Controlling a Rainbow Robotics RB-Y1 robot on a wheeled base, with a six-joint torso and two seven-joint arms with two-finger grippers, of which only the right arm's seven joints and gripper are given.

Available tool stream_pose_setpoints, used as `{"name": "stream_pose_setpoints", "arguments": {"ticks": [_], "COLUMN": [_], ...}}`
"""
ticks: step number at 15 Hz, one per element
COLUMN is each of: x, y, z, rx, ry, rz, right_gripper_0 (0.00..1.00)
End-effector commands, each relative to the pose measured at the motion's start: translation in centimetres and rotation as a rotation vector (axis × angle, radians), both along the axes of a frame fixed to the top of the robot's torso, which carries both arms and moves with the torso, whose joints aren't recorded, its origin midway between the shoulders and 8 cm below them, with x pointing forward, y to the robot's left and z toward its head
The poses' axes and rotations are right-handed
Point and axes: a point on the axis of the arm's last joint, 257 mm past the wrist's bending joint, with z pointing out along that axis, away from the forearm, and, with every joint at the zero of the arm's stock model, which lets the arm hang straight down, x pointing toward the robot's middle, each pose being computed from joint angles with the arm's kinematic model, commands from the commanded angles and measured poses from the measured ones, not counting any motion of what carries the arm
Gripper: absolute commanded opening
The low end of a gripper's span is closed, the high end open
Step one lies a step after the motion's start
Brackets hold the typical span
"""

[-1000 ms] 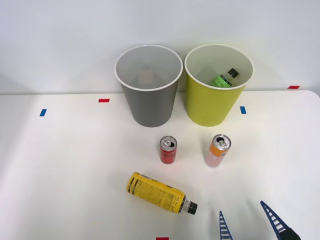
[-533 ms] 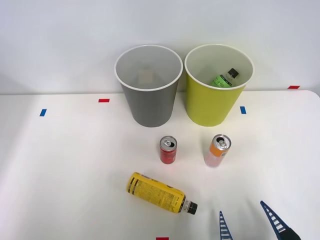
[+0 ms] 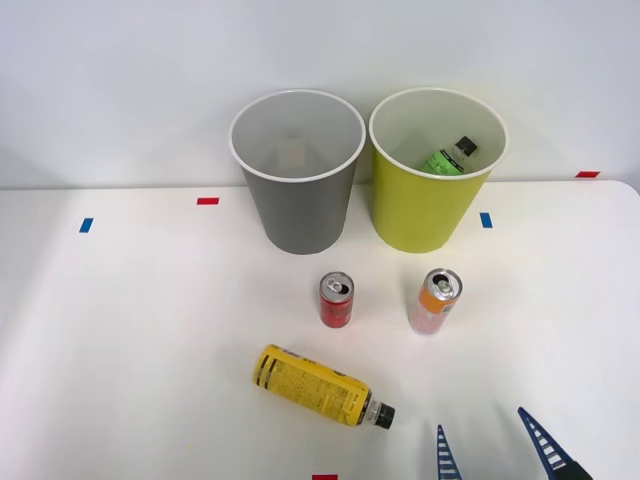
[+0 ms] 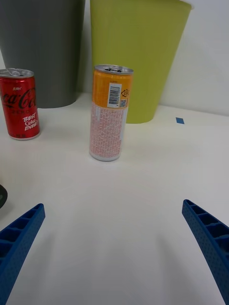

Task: Put cans in the gray bin, plastic bottles in the light green bin

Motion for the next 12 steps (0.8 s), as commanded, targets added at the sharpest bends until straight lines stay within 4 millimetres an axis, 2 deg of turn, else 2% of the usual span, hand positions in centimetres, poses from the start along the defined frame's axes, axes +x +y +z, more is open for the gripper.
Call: {"name": "stream_pose_setpoints", "arguments": {"ticks": [1,4,9,12], "x": [1.4,2.5,4.6,7.2], "y": [-0.9,-1.0,0.0,0.9], "z": [0.9,1.8,3.3,3.7], "rx": [0.037,0.062,0.135,0.165], "ry": [-0.03,-0.057,-0.096,-0.088], "rz": [-0.028,-0.016,0.013,0.023], "right_gripper_0": [1.0,1.0,1.0,1.0]}}
